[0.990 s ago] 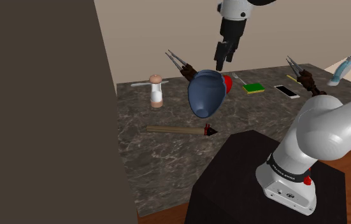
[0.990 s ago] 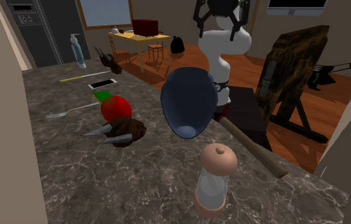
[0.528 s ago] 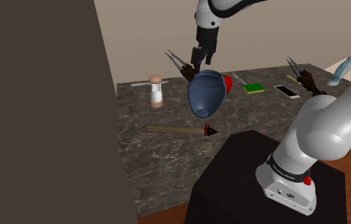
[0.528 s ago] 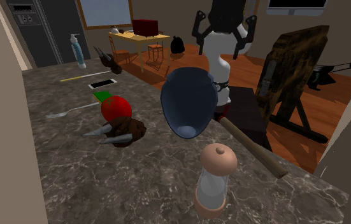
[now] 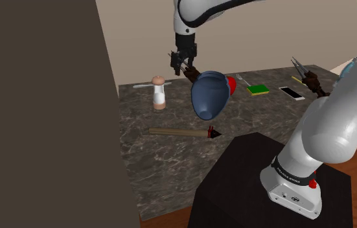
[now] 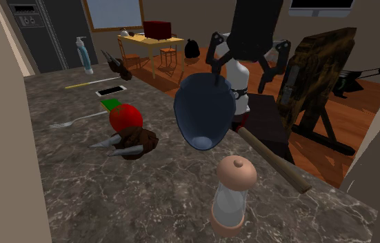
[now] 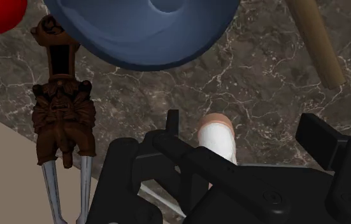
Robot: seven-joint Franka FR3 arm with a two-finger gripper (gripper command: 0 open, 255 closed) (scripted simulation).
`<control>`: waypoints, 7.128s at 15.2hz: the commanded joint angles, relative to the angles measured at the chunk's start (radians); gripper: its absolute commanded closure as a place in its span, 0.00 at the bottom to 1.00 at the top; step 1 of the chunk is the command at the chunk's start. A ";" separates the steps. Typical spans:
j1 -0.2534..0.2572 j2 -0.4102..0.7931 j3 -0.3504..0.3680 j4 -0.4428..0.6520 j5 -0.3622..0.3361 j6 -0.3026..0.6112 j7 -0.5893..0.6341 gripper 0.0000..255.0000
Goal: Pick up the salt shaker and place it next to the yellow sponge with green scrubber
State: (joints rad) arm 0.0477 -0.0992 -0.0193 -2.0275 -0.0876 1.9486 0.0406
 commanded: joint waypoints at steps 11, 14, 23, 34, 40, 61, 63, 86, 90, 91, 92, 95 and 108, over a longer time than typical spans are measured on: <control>0.015 0.488 0.009 0.508 -0.007 -0.009 0.050 0.00; 0.016 0.550 0.008 0.574 -0.008 -0.012 0.053 0.00; 0.012 0.574 0.007 0.522 -0.009 0.064 0.055 0.00; 0.012 0.574 0.007 0.522 -0.009 0.064 0.055 1.00; 0.012 0.567 0.007 0.538 -0.009 0.041 0.053 1.00; -0.015 0.431 -0.003 0.588 0.000 -0.141 -0.003 1.00; -0.033 0.362 -0.012 0.503 0.002 -0.122 -0.029 1.00; -0.232 -0.187 -0.218 0.009 -0.051 -0.138 -0.420 1.00; -0.267 -0.241 -0.270 -0.009 -0.074 -0.164 -0.501 1.00; -0.275 -0.252 -0.283 -0.011 -0.079 -0.170 -0.522 1.00; -0.284 -0.262 -0.297 -0.011 -0.085 -0.177 -0.544 1.00; -0.309 -0.288 -0.340 -0.006 -0.102 -0.198 -0.609 1.00; -0.397 -0.284 -0.558 0.133 -0.145 -0.284 -0.925 1.00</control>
State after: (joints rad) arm -0.3443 -0.3895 -0.5600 -1.9225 -0.2327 1.6824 -0.8559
